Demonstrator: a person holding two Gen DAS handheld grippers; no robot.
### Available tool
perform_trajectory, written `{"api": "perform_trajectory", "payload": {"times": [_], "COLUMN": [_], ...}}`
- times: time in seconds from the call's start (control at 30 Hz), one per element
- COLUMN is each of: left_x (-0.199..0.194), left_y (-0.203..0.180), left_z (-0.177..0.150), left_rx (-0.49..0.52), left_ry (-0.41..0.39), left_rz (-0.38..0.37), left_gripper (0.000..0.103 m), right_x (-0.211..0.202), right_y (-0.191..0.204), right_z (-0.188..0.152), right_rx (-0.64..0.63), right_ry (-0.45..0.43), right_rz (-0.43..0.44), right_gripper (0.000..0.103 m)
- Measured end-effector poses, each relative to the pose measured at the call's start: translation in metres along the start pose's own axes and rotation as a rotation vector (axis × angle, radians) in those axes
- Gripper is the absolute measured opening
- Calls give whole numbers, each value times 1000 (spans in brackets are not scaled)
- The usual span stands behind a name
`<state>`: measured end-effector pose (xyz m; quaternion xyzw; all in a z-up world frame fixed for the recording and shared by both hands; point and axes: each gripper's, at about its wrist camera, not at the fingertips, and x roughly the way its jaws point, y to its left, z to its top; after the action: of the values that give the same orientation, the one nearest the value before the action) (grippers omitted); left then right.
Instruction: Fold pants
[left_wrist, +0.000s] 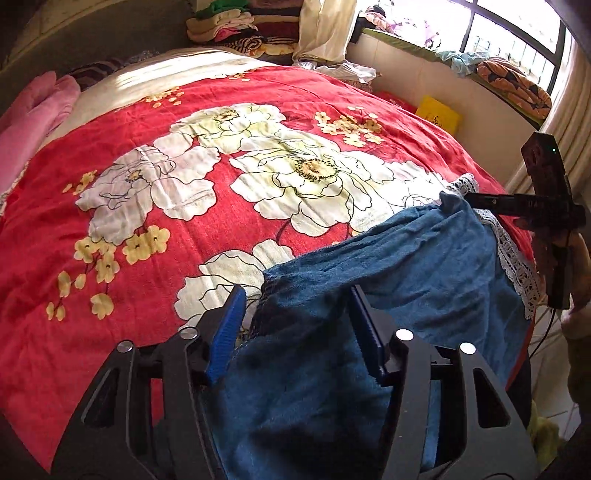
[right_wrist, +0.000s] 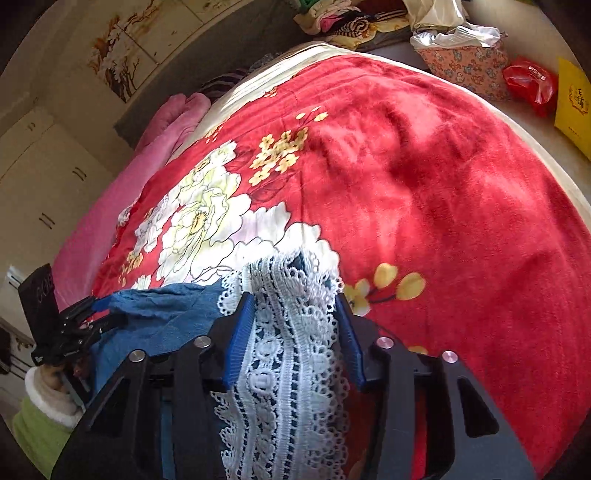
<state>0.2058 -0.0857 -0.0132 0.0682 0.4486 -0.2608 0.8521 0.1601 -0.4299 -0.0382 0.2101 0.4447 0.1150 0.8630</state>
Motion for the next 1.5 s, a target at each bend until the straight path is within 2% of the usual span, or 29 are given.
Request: {"api": "perform_trajectory", "payload": {"times": [0.07,0.13,0.17,0.37,0.47,0.53,0.63,0.73,0.77,0.8,0.83,0.87,0.93,1.0,1.07,1.17,1.33,1.5], "left_x": [7,11,11,-11,-13,-7,10,28,33,35,36,35,23,2,-23,-58,-85,-85], "left_y": [-3,-6,-7,2,3,3,8,13,13,15,16,17,17,16,8,-16,-63,-99], "left_z": [0,-1,0,15,27,34,36,31,28,27,25,24,23,19,13,-6,-55,-92], "left_rx": [-7,2,5,-37,-48,-53,-89,-115,-116,-118,-124,-131,-145,-158,-155,-130,-73,32], "left_ry": [19,31,30,-68,-93,-97,-75,-35,-23,-19,-19,-22,-43,-84,-130,-197,-221,-194], "left_rz": [-22,-17,-26,-17,-11,3,19,31,36,47,53,49,50,49,64,31,-37,-41], "left_gripper": [17,8,4,2,2,2,3,5,9,16,18,21,33,44,49,57,58,58], "right_x": [1,-4,-8,-49,-57,-50,-19,16,24,28,28,24,5,-23,-52,-89,-118,-110], "right_y": [4,4,3,12,21,22,15,6,2,-2,-4,-6,-6,-5,-6,-6,-13,-21], "right_z": [-4,-6,-7,9,31,45,57,52,50,47,46,45,44,38,27,-1,-58,-93], "right_rx": [-18,-18,-18,-72,-132,-156,-179,-188,-185,-170,-155,-140,-105,-74,-41,-6,86,174], "right_ry": [-3,-21,-33,-154,-185,-168,-84,15,28,33,29,15,-17,-82,-135,-180,-181,-143], "right_rz": [1,16,25,51,12,-22,-99,-165,-186,-192,-183,-172,-170,-129,-104,-69,-29,31], "right_gripper": [32,23,22,18,18,18,18,19,21,29,32,33,52,56,61,65,69,69]}}
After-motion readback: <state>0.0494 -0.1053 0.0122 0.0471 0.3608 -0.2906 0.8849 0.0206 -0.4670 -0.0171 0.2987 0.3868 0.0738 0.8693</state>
